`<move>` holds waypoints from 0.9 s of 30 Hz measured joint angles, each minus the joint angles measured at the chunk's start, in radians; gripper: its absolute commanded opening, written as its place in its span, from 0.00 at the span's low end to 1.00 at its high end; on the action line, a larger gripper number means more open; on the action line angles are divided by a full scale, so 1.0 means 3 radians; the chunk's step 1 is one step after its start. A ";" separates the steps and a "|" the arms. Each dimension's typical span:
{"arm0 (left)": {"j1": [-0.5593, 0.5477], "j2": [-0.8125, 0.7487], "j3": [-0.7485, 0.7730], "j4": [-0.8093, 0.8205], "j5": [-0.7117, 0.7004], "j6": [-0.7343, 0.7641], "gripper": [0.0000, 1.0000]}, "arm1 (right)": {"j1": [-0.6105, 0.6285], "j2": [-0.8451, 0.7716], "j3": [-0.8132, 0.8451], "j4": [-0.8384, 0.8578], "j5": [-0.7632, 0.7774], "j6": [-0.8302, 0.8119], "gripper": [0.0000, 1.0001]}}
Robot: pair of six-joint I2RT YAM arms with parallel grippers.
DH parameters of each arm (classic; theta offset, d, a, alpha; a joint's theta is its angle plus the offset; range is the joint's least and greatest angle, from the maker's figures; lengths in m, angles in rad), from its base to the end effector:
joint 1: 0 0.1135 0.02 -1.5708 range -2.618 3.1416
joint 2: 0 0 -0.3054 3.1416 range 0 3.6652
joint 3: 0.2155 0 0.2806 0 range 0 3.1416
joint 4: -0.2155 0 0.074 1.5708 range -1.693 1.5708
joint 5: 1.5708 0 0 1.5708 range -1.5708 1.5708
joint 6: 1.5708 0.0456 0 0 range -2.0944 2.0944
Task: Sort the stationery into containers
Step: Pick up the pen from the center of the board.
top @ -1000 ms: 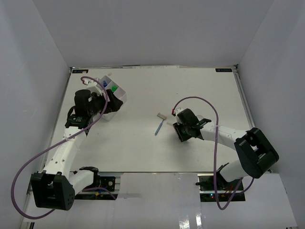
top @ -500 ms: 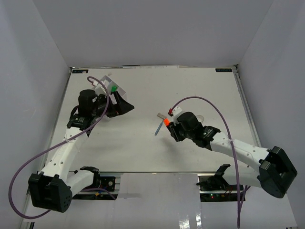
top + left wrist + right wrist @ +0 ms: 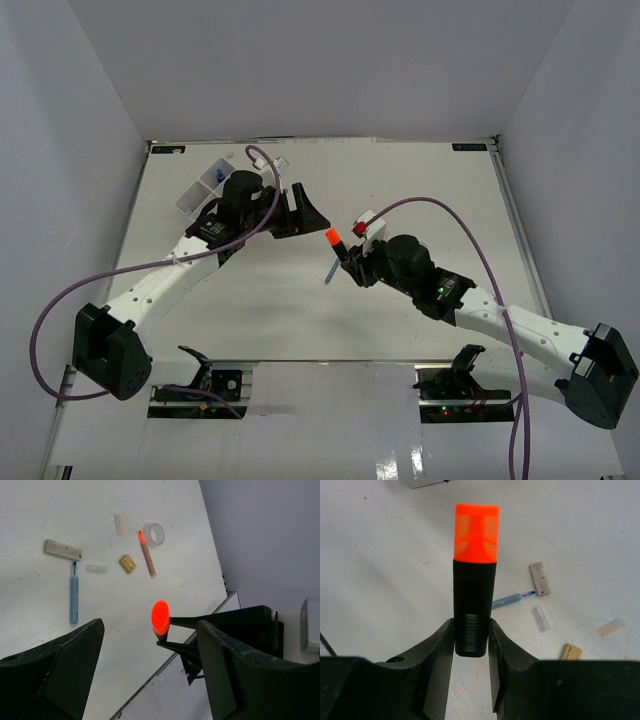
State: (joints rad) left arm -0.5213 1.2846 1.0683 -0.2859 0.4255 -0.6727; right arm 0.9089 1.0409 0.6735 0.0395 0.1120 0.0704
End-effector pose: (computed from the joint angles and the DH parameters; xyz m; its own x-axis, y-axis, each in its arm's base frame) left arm 0.2644 -0.1735 0.3506 -0.8046 -0.1924 -0.5618 0.3401 0.6262 -0.7016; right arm 0.1613 0.1988 0.2961 -0.2480 -0.2046 -0.9469 -0.7031 0.7104 0.0307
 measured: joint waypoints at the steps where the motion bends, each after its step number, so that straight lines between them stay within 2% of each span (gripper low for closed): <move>1: -0.0034 0.0053 0.0043 -0.0001 -0.0029 -0.0010 0.83 | 0.0006 0.0005 0.0001 0.0024 0.0000 -0.0008 0.15; 9: -0.0215 0.0299 0.0207 0.0003 -0.0192 -0.0028 0.71 | 0.0020 0.0036 0.0034 0.0156 0.0043 -0.0074 0.15; 12: -0.0256 0.0348 0.0225 0.0000 -0.0234 -0.0027 0.60 | 0.0020 0.0070 0.0061 0.0201 0.0058 -0.0090 0.15; 13: -0.0267 0.0364 0.0233 -0.0001 -0.0238 -0.0024 0.52 | 0.0022 0.0084 0.0066 0.0221 0.0060 -0.0093 0.15; 16: -0.0303 0.0409 0.0259 0.0001 -0.0262 -0.0011 0.40 | 0.0025 0.0131 0.0086 0.0244 0.0071 -0.0097 0.15; 17: -0.0306 0.0418 0.0263 0.0001 -0.0267 -0.0009 0.32 | 0.0027 0.0149 0.0089 0.0251 0.0079 -0.0097 0.15; 20: -0.0320 0.0440 0.0276 0.0015 -0.0277 -0.0009 0.16 | 0.0027 0.0202 0.0092 0.0251 0.0095 -0.0094 0.17; 22: -0.0331 0.0443 0.0280 0.0017 -0.0300 0.0008 0.09 | 0.0027 0.0219 0.0093 0.0256 0.0117 -0.0094 0.28; 23: -0.0331 0.0443 0.0280 0.0019 -0.0315 0.0014 0.05 | 0.0027 0.0219 0.0093 0.0257 0.0125 -0.0094 0.37; 24: -0.0331 0.0443 0.0280 0.0020 -0.0331 0.0022 0.04 | 0.0027 0.0219 0.0094 0.0264 0.0135 -0.0094 0.58; 26: -0.0345 0.0441 0.0286 0.0015 -0.0423 0.0083 0.03 | 0.0031 0.0220 0.0094 0.0272 0.0172 -0.0094 0.76; 27: -0.0348 0.0440 0.0286 -0.0003 -0.0523 0.0117 0.02 | 0.0031 0.0219 0.0095 0.0276 0.0206 -0.0084 0.91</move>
State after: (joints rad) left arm -0.6258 1.4166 1.1542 -0.2867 0.2687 -0.6376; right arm 0.9180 1.1065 0.7021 0.1223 0.1738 0.0452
